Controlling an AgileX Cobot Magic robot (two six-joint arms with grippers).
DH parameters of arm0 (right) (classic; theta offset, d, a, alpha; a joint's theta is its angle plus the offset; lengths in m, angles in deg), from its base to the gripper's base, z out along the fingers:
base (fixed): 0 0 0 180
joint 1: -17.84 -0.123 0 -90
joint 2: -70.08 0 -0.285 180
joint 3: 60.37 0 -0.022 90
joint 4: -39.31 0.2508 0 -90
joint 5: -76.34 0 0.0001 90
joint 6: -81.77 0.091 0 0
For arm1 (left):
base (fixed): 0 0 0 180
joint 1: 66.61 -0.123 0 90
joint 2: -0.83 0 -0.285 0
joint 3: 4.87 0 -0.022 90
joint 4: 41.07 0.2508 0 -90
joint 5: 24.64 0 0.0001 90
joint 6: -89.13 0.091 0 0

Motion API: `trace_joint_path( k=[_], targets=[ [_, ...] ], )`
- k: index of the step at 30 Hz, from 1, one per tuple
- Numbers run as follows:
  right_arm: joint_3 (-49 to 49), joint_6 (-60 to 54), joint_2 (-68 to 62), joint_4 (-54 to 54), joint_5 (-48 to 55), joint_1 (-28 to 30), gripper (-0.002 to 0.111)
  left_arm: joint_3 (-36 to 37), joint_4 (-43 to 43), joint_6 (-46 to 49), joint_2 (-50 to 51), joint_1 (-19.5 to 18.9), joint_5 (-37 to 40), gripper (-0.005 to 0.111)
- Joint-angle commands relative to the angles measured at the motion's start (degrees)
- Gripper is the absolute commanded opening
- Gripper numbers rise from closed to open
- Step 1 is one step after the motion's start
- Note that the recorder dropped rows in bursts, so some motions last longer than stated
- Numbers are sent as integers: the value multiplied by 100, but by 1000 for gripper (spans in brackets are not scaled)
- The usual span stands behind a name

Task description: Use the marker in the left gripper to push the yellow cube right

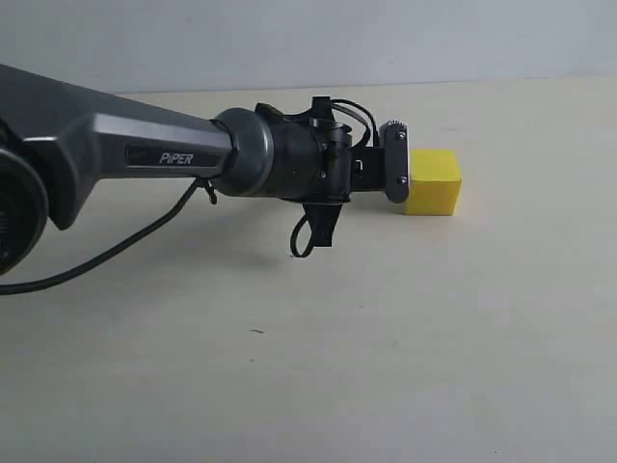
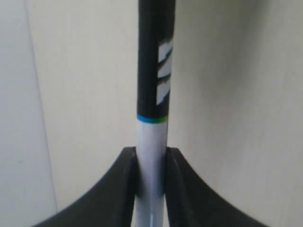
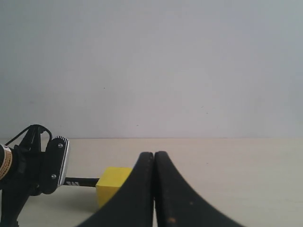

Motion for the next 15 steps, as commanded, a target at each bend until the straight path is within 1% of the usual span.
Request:
trace_joint_path(
  k=[1,4,6,8,10,15],
  targets=[
    [30,-19,39,-4,-28,30,0,-110,-41,8,-18,36,75,0],
    [30,-19,39,-4,-28,30,0,-110,-83,8,-18,-213,504,0],
    [30,-19,39,-4,-28,30,0,-110,-136,24,-18,-346,614,0],
    [30,-19,39,-4,-28,30,0,-110,-466,473,-18,-346,684,0],
    [30,-19,39,-4,-28,30,0,-110,-675,587,-18,-213,661,0],
    [30,-19,39,-4,-19,30,0,-182,-695,573,-18,90,513,0]
  ],
)
